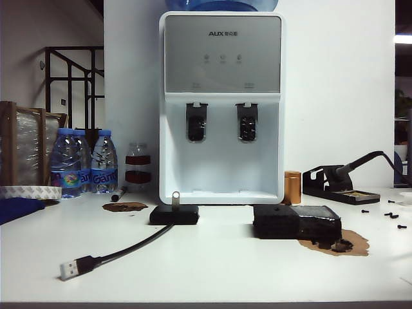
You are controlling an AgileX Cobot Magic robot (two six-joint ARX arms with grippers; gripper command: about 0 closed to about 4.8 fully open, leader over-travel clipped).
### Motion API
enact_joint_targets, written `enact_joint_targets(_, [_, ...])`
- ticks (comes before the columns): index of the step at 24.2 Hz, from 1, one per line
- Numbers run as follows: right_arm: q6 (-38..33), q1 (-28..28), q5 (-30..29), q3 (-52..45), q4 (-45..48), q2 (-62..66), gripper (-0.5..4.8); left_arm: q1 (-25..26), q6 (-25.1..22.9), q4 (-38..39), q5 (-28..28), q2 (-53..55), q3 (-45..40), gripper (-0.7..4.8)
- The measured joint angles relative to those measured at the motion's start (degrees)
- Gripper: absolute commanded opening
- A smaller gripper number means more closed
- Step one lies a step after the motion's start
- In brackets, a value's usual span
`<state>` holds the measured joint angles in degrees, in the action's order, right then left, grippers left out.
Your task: Take the USB flash drive out of the black sponge and insert it into the slot on top of the black USB adpator box.
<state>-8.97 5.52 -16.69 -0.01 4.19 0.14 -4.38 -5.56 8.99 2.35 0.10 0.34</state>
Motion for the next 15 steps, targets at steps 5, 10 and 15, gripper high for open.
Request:
enact_joint_targets(5, [0.0, 0.0, 0.0, 0.0, 0.0, 0.0, -0.01, 0.1, -1.6, 0.0, 0.0, 0.0, 0.0, -0.04])
enact_joint_targets(10, [0.0, 0.0, 0.0, 0.0, 0.0, 0.0, -0.01, 0.1, -1.6, 0.0, 0.0, 0.0, 0.0, -0.04])
enact_joint_targets(15, [0.0, 0.0, 0.0, 0.0, 0.0, 0.0, -0.01, 0.1, -1.6, 0.0, 0.0, 0.0, 0.0, -0.04])
